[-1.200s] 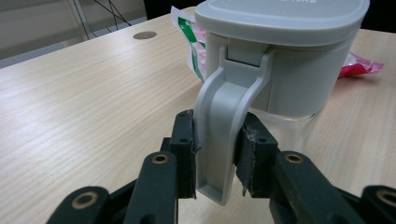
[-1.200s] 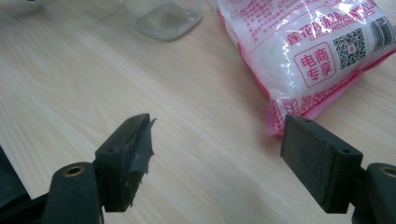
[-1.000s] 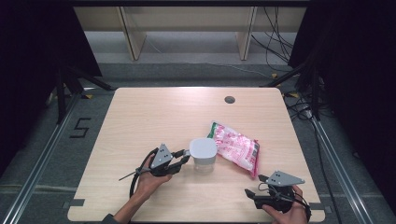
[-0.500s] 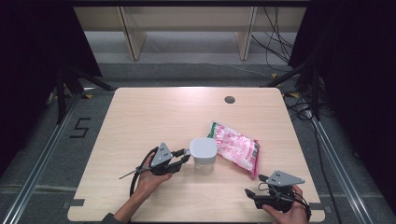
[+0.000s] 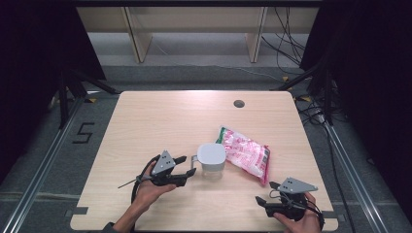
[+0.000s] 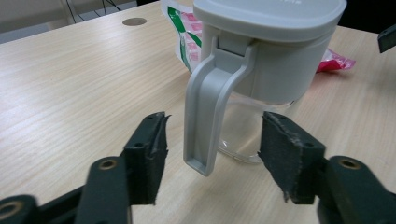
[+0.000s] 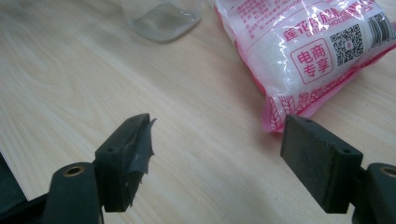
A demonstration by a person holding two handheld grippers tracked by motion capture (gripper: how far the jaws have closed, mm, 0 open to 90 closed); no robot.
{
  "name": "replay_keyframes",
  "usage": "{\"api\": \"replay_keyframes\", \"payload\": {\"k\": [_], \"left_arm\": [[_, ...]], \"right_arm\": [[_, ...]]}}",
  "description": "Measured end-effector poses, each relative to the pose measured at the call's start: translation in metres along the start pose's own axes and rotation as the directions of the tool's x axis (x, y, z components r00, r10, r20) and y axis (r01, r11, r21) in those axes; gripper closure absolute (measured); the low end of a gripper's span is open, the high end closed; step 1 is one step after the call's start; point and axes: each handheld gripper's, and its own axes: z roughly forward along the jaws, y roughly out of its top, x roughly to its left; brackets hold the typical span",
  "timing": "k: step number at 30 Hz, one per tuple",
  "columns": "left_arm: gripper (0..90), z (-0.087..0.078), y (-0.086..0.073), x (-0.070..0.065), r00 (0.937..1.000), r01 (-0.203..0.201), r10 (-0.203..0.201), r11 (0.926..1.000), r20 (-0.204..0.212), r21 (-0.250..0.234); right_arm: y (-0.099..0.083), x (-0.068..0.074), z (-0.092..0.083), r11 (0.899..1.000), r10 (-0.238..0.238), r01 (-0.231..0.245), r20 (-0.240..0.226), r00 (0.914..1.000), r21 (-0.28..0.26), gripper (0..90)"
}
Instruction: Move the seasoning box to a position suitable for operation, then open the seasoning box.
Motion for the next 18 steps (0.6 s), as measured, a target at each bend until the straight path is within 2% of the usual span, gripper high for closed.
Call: {"api": "replay_keyframes", "payload": {"k": [3, 9, 11, 12, 15, 16, 17, 18], "left_arm": [[36.5, -0.008, 0.006, -0.003, 0.9997, -0.026, 0.026, 0.9997, -0.002, 0.002], [35.0, -0.020, 0.018, -0.005, 0.9998, -0.020, 0.020, 0.9997, 0.002, -0.010], [36.8, -0.022, 0.020, -0.006, 0.9999, -0.015, 0.016, 0.9998, 0.006, -0.015], [38.3, -0.024, 0.023, -0.005, 0.9996, -0.022, 0.023, 0.9995, 0.018, -0.024], [43.5, -0.028, 0.028, -0.006, 0.9995, -0.033, 0.033, 0.9987, -0.002, -0.040], [47.8, -0.028, 0.030, -0.005, 0.9992, -0.039, 0.038, 0.9986, -0.007, -0.037], [52.4, -0.028, 0.030, -0.005, 0.9992, -0.039, 0.038, 0.9986, -0.007, -0.037], [52.4, -0.028, 0.031, -0.005, 0.9993, -0.035, 0.036, 0.9985, 0.005, -0.043]], "right_arm": [[0.000, 0.000, 0.000, 1.000, 0.001, -0.001, -0.004, 1.0000, 0.000, 26.0], [0.000, 0.002, 0.001, 1.000, -0.006, 0.006, 0.002, 1.0000, -0.001, 26.0], [0.000, 0.002, 0.001, 1.000, -0.007, 0.007, 0.002, 1.0000, -0.001, 26.0], [0.000, 0.001, 0.001, 1.000, -0.009, 0.009, 0.017, 0.9998, -0.006, 25.9], [0.000, 0.001, 0.001, 1.000, 0.000, 0.000, 0.012, 0.9999, 0.000, 25.9], [0.000, 0.001, 0.001, 1.000, -0.006, 0.006, 0.009, 0.9999, 0.000, 25.9], [0.000, 0.003, 0.001, 1.000, 0.013, -0.013, 0.013, 0.9998, 0.001, 26.0], [0.000, 0.003, 0.001, 1.000, 0.013, -0.013, 0.013, 0.9998, 0.001, 26.0]]}}
